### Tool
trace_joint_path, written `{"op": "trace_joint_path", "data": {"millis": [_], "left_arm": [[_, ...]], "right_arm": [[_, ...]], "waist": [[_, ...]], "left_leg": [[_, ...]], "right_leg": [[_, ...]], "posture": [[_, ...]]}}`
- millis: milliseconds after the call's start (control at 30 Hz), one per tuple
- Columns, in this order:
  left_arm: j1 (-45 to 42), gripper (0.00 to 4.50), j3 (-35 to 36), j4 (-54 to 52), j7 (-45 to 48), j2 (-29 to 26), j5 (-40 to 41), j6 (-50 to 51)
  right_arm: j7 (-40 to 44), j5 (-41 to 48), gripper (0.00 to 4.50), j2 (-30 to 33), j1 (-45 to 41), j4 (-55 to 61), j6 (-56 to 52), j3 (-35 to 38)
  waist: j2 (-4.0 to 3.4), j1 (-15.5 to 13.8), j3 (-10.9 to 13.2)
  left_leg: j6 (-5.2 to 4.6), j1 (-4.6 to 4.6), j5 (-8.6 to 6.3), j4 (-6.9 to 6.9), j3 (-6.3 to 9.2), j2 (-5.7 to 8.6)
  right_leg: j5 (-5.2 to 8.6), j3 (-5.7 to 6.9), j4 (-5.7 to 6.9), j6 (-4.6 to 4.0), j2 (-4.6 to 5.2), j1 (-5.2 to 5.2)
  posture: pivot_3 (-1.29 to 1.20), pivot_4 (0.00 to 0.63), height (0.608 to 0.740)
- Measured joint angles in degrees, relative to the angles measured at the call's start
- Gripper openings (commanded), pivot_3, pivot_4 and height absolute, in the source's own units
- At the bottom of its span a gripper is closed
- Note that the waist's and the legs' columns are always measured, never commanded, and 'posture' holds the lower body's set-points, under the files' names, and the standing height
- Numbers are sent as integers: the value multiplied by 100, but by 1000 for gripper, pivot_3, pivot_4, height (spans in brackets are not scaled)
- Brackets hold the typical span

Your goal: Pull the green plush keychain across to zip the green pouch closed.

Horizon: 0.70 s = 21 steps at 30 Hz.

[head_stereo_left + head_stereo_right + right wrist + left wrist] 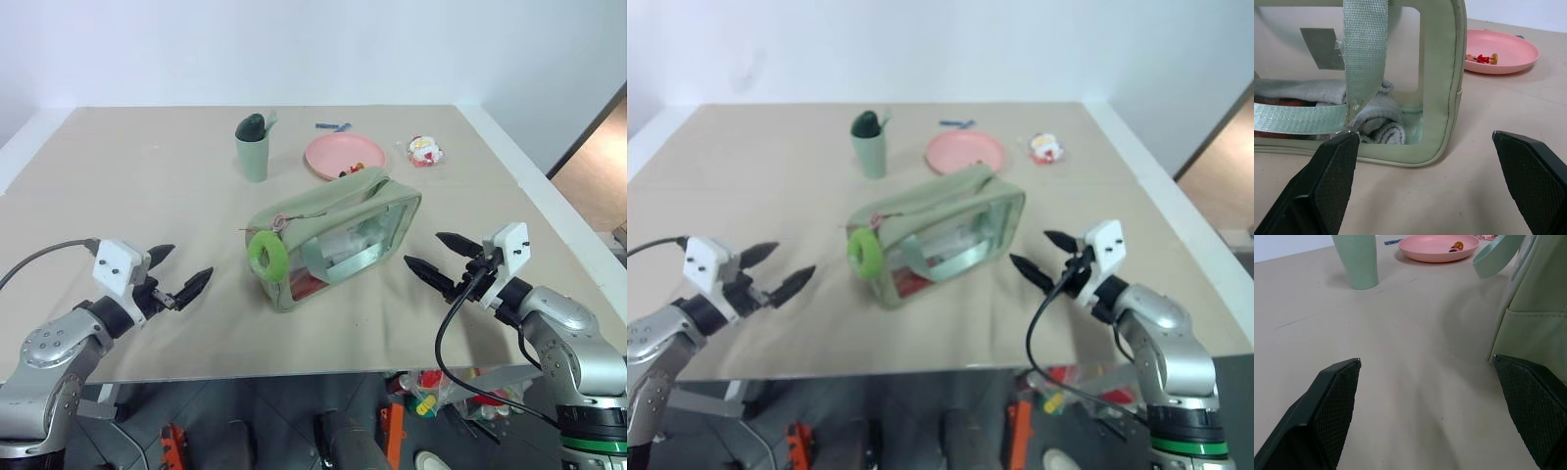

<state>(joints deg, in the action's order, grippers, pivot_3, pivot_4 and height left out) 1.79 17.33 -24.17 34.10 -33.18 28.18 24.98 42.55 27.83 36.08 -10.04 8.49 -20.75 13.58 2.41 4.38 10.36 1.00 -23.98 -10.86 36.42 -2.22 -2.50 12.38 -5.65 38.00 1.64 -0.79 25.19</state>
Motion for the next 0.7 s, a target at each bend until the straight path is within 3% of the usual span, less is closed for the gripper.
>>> {"op": "trace_joint_path", "data": {"millis": [500, 700], "left_arm": [[-307, 4475, -219, -2, 462, -113, 480, 201], [-1062, 4475, 377, -368, 1140, -1268, 2237, 1326]], "right_arm": [[-291, 161, 4500, 11, 22, 524, -290, 100], [-1, 559, 4500, 810, -484, 650, -792, 454]], "waist": [[0, 0, 0], [-1, 3, 10]], "left_leg": [[0, -1, 0, 1, 1, -1], [-1, -9, 0, 8, -3, 1]], "right_leg": [[0, 1, 0, 0, -2, 0], [-1, -1, 0, 2, 1, 6]], "posture": [[0, 150, 740], [0, 150, 740]]}}
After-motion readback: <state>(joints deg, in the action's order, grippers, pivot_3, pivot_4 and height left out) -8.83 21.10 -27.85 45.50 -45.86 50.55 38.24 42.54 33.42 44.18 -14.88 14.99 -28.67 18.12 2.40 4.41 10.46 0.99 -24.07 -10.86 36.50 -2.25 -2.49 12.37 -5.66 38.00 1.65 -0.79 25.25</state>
